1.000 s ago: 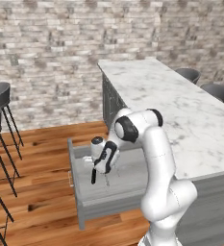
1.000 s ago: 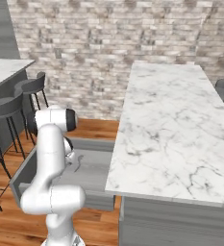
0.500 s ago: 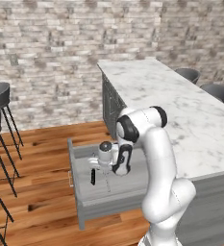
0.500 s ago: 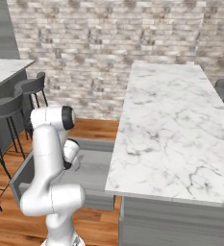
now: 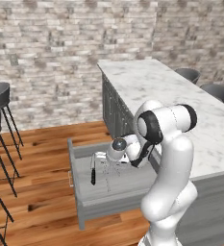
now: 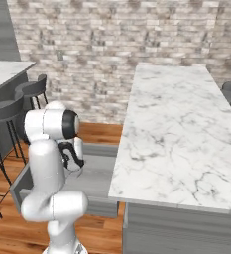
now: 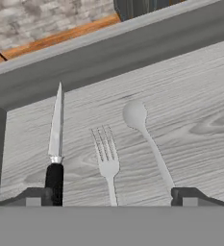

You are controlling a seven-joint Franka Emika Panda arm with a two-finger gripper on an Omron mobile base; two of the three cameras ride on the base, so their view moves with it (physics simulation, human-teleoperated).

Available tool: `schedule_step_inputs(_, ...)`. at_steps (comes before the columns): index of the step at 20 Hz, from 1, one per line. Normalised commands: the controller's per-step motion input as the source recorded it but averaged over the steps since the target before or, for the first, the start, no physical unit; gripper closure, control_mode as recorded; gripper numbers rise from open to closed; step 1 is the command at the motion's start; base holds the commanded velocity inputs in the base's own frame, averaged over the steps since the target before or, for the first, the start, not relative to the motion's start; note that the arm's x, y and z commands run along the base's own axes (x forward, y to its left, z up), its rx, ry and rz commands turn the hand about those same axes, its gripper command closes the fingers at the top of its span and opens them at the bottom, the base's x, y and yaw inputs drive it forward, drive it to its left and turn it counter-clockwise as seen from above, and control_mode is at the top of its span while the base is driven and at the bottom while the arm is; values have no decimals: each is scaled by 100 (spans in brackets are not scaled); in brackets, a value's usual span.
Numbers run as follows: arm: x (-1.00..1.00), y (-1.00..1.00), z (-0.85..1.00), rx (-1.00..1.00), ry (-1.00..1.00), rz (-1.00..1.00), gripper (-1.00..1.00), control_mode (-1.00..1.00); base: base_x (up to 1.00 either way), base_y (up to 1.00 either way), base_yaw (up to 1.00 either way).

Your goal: Pick up the metallic utensils from the counter and place them in the open drawer. Make sure not to pick up any wooden utensils.

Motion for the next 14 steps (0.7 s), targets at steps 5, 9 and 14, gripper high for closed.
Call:
schedule_step_inputs(5, -75, -1, 96, 0, -17, 0, -100, -100, 0, 0, 0)
schedule_step_inputs(9, -21, 0, 100, 0, -17, 0, -100, -100, 0, 0, 0)
schedule_step_inputs(14, -14, 0, 100, 0, -18, 0, -100, -100, 0, 0, 0)
